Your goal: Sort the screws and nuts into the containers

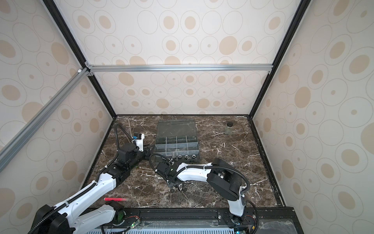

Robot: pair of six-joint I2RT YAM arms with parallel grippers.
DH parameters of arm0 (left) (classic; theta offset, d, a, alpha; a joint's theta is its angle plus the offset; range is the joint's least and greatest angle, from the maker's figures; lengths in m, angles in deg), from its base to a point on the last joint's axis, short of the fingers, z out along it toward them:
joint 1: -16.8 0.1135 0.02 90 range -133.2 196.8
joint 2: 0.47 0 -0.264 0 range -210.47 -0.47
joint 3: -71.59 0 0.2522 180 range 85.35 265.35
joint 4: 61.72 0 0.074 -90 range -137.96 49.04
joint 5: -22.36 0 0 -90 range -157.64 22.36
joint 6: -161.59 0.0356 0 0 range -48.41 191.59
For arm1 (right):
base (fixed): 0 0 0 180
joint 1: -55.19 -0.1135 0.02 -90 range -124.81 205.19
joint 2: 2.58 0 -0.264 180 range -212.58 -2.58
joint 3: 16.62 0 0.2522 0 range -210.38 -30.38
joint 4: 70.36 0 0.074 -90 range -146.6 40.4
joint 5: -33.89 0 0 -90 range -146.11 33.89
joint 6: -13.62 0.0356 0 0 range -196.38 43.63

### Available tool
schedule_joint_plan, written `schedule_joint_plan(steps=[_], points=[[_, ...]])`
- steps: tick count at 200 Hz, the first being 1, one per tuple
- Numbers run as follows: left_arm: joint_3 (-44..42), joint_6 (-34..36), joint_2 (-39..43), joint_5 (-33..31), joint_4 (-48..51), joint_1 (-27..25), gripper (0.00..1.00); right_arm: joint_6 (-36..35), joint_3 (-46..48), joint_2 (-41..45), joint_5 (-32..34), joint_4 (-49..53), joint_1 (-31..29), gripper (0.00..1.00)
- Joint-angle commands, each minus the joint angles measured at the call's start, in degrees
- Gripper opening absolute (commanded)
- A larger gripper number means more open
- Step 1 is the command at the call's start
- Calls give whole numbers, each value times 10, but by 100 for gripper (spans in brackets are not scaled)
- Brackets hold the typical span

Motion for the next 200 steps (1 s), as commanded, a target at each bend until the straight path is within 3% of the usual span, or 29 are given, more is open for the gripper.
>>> schedule_joint_plan(steps=[1,55,92,200], points=[[1,-1,11,-5,-2,4,37,7,-9,-13,21,29,-7,40],[1,-2,10,-6,-2,4,37,7,-5,-14,23,33,-7,35],[-1,-3,11,-8,0,4,37,0,-5,-13,21,34,-6,43],[-1,-5,14,-6,0,5,37,-116,3,4,15,31,-11,48]])
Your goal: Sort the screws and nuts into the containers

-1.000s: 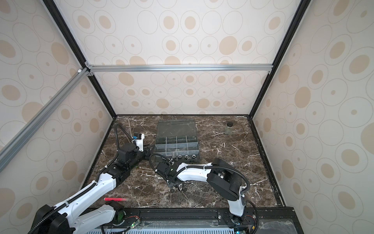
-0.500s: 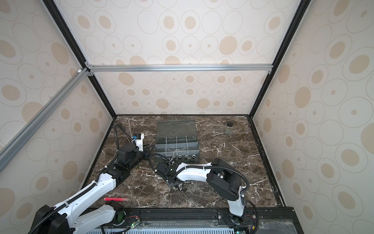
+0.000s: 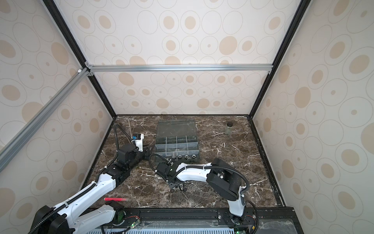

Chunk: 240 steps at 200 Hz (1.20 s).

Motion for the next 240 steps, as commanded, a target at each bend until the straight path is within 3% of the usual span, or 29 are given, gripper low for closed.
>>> schedule_joint_plan(steps=[1,68,130,160,187,240], points=[[2,-4,10,-1,0,5,37,-41,5,5,-2,7,-9,48],[3,-5,14,-2,3,4,37,-112,33,28,-33,-30,-9,52],[2,-6,16,-3,4,4,37,-142,33,23,-16,-17,-6,50],[3,-7,19,-4,7,4,37,-133,32,15,-11,-26,-4,44],[2,-5,23,-9,10,4,37,-121,29,10,-1,-26,-2,29],[1,-10,32,-25,31,4,37,-112,28,34,12,-40,-2,27]])
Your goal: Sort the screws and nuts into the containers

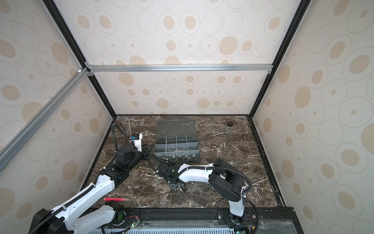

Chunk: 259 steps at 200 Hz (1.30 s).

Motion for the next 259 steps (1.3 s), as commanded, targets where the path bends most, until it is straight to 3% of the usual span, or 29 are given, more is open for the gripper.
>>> schedule_joint_plan(steps=[1,55,100,174,241,259], points=[[1,-6,14,-12,21,4,37,7,2,17,19,-1,-2,27],[-21,-28,81,-36,59,5,37,-47,-32,71,36,6,24,27],[-61,-74,155,-40,79,5,38,-104,-94,75,-4,-27,75,27],[-82,-97,222,-39,125,5,39,-97,-285,-69,-12,-34,133,28],[-88,-98,208,-15,108,5,39,-69,-424,-198,-42,-14,136,30],[-92,-97,205,-13,104,5,39,-65,-447,-218,-46,-4,136,36]])
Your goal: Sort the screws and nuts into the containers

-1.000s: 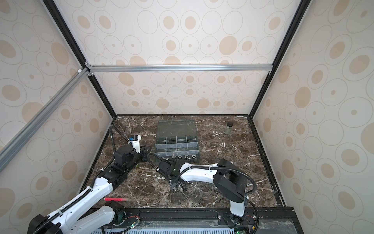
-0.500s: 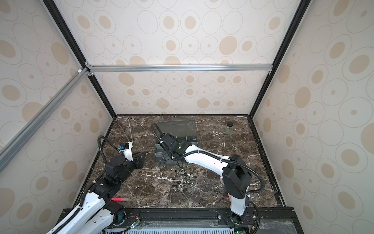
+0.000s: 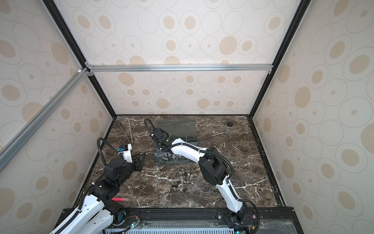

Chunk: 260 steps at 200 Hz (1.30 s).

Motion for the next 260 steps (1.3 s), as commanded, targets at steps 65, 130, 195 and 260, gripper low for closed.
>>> schedule_joint_plan(steps=[65,130,195,260], points=[[8,10,-61,30,-75,3,40,26,-19,12,10,18,1,52],[31,19,-121,59,-107,4,40,37,79,107,41,-5,1,52],[15,7,-96,65,-57,3,40,66,203,214,60,-36,3,52],[17,22,-63,103,5,3,42,77,277,274,54,-16,3,52]])
